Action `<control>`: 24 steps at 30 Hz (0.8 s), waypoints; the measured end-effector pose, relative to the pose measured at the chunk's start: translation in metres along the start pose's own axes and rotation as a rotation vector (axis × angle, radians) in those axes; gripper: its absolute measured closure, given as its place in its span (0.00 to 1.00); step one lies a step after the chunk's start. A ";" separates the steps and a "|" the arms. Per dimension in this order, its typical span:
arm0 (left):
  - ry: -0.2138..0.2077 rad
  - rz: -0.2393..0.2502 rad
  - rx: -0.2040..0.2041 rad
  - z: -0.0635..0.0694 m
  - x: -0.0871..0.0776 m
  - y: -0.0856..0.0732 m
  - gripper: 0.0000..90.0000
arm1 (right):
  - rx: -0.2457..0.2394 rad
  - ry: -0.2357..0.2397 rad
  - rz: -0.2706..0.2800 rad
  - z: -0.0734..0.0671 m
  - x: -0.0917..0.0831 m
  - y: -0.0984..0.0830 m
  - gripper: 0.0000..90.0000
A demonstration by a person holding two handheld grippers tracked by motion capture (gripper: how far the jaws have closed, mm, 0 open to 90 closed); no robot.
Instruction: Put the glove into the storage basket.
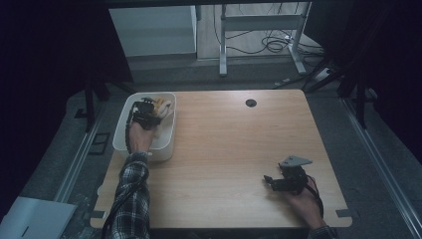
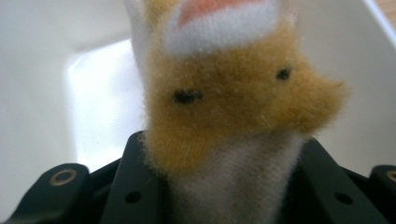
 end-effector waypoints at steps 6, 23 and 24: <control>-0.005 -0.047 0.014 0.004 0.010 -0.002 0.70 | -0.001 0.000 0.000 0.000 0.000 0.000 0.23; -0.036 -0.148 0.020 0.009 0.026 -0.010 0.25 | -0.004 0.005 -0.002 0.000 0.000 0.000 0.22; -0.042 -0.148 0.017 0.009 0.025 -0.010 0.23 | -0.004 0.005 -0.002 0.000 0.000 0.000 0.22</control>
Point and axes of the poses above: each handheld gripper's, and its own axes: x roughly forward along the jaws, y roughly out of its top, z roughly to its right, the point moved 7 cm from there along x, roughly forward along the jaws, and after that the axes turned 6 degrees about x, right-handed, at the moved point
